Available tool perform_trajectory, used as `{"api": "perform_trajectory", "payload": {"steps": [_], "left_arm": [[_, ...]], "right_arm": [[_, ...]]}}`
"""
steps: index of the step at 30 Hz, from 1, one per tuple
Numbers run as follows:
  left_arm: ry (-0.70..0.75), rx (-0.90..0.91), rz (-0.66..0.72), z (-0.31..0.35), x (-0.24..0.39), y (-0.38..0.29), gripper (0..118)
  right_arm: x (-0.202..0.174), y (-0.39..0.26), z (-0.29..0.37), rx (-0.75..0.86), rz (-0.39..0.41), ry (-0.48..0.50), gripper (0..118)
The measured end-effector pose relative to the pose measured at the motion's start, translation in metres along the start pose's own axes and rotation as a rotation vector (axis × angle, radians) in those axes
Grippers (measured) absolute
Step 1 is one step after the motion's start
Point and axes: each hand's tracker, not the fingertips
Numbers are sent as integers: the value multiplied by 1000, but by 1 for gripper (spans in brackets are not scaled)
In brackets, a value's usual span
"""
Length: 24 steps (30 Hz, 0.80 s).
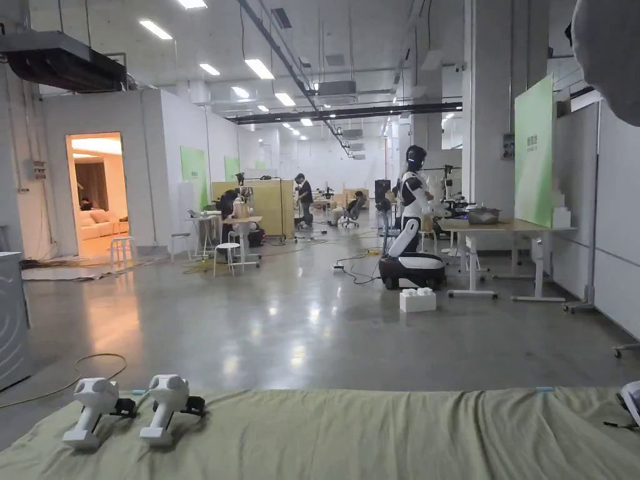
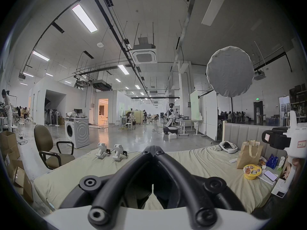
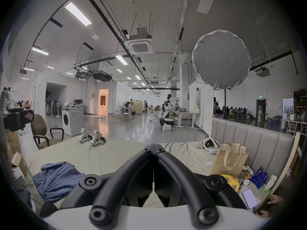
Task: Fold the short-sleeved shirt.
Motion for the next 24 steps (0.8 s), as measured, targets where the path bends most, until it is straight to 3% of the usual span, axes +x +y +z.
{"api": "perform_trajectory", "payload": {"steps": [24], "left_arm": [[21,-28,13,-5,-16,-10,2]], "right_arm": [[0,-3,-2,-11,-6,-23,2]]}}
